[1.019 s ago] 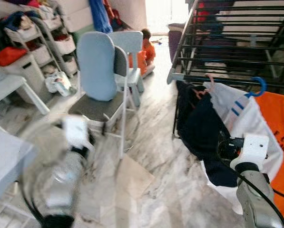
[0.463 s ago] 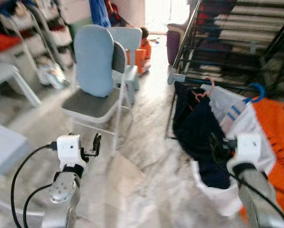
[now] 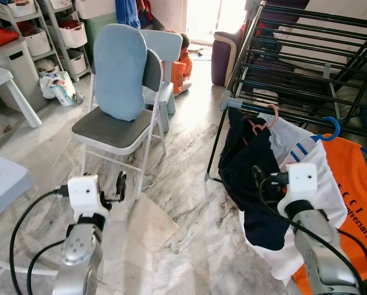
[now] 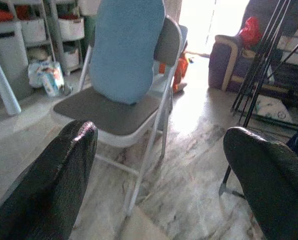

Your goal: Hang hanger

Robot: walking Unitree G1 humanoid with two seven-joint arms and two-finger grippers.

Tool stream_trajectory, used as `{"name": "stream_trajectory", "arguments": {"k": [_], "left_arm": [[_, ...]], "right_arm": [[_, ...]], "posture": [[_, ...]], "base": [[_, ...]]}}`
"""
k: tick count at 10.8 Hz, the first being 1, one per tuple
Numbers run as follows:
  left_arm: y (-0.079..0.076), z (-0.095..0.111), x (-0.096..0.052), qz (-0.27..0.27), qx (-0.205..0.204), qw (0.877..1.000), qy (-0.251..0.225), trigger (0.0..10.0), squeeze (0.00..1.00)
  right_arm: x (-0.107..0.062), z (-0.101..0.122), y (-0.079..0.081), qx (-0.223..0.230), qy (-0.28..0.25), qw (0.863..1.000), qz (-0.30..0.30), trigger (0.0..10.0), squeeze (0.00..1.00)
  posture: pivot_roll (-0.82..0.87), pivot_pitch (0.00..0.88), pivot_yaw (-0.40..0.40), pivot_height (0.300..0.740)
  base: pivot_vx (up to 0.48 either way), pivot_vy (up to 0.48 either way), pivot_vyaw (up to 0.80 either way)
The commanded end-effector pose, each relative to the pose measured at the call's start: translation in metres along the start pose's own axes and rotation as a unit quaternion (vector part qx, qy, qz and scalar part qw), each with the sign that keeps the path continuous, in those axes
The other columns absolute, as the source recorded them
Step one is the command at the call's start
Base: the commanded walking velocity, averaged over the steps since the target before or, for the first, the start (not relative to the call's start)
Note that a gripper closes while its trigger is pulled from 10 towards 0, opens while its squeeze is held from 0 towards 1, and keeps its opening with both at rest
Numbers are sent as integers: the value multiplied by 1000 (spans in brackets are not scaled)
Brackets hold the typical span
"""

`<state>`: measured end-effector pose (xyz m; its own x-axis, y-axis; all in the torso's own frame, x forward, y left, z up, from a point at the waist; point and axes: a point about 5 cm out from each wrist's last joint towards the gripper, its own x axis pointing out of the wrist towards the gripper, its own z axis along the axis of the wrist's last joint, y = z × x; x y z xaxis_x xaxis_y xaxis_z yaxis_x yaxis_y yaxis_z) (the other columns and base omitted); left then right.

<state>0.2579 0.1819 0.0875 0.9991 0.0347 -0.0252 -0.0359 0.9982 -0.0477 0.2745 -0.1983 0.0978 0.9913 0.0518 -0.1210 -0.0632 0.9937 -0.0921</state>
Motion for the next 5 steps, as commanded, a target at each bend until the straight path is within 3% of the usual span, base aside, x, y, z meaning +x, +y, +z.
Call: {"name": "stream_trajectory", "arguments": {"k": [1, 3, 5], "left_arm": [[-2, 0, 2, -8, -2, 1000, 6, 10000, 0], [-4, -1, 7, -28, 5, 1000, 12, 10000, 0], [-4, 0, 12, -34, 7, 999, 15, 10000, 0]], "right_arm": [[1, 2, -1, 4, -4, 1000, -5, 10000, 0], [-1, -4, -5, 14, 3, 999, -29, 10000, 0], [-1, -4, 3, 14, -1, 1000, -22, 10000, 0]], "posture": [[-107, 0, -24, 740], [-122, 0, 9, 740], [-134, 0, 26, 740]], "base": [[0, 0, 0], [0, 379, -509], [0, 413, -800]]}}
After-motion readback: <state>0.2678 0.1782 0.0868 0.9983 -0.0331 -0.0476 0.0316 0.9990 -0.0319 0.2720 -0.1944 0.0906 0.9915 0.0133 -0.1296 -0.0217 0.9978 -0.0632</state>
